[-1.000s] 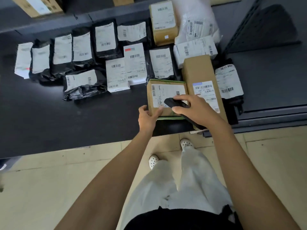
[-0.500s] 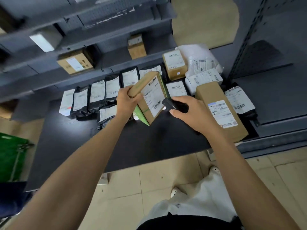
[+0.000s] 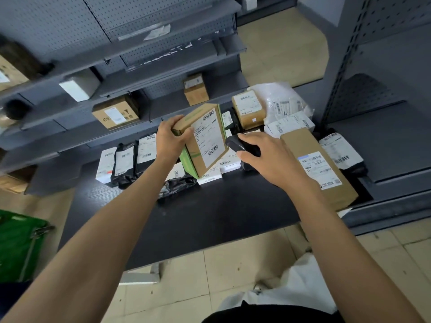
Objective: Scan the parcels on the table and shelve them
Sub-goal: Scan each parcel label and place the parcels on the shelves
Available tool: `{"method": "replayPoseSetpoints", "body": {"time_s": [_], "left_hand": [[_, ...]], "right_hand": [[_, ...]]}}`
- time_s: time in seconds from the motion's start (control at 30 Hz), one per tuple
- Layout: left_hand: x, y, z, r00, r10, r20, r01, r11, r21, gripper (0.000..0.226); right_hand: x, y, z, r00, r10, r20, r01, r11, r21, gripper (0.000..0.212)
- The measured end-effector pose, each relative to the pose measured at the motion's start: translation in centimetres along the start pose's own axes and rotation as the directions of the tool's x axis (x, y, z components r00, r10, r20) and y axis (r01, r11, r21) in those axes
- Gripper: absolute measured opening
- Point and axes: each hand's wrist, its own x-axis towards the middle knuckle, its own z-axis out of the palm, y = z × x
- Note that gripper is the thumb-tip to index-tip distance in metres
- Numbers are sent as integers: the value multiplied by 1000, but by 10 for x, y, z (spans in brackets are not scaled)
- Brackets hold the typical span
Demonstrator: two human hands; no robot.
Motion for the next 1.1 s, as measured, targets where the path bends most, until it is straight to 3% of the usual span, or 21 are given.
{"method": "replayPoseSetpoints", "body": {"time_s": [0.43,0.57,0.7,0.9,1.1], "left_hand": [[-2,-6,-4,999,12,35,-12,1000,-20,54],[-6,-7,0,999,-13,40,14,999,-42,69],[-15,-5,15,999,-16,30,19,994,-112,56],[-32,17,71,1000,-9,5,11,951,-309,32],[-58,62,140,989,76,127,-23,928,-372,32]], "right_hand": [[-6,-11,3,999,33,6,-33,999,-20,52],[-8,-7,2,999,29,-16,-29,1000,-1,53],[-18,1,4,998,46,-32,-44,998,39,54],[-56,38,-9,971,226,-75,-225,974,25,52],[-99,78,-51,918,362,-161,-373,927,-44,51]]}}
